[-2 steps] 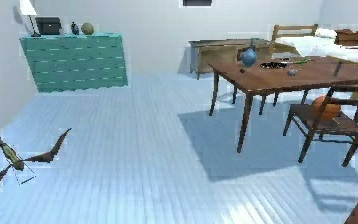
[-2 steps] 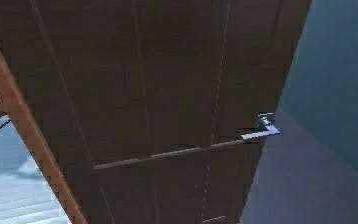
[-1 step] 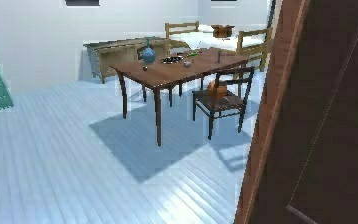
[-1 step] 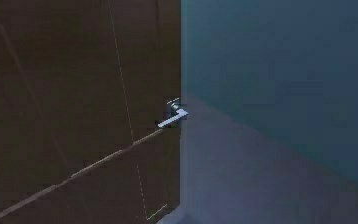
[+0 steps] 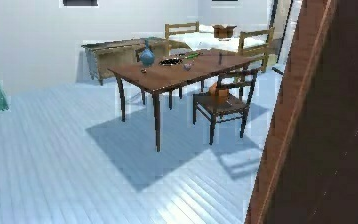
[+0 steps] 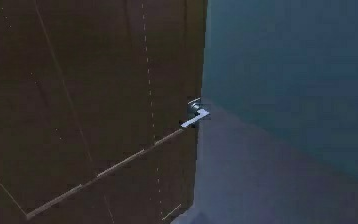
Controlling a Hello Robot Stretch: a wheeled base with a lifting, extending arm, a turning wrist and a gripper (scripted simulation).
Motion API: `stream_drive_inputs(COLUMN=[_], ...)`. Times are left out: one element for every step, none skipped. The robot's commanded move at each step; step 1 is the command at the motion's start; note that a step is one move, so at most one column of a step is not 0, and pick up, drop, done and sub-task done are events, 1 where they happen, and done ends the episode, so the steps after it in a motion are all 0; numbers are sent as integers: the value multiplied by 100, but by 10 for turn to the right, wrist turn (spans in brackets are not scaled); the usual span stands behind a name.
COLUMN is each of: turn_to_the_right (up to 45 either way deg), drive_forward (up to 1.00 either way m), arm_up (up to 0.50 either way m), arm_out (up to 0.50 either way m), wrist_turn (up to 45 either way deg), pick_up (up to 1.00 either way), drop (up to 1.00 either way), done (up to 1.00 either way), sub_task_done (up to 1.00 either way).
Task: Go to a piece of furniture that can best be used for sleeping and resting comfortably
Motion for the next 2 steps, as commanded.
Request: stream_drive_inputs(turn_to_the_right=[-270,0], drive_forward=[0,100], arm_up=[0,0], arm_out=[0,0], wrist_turn=[0,0], pick_up=[0,0], drop=[0,0], done=[0,0], sub_task_done=[0,0])
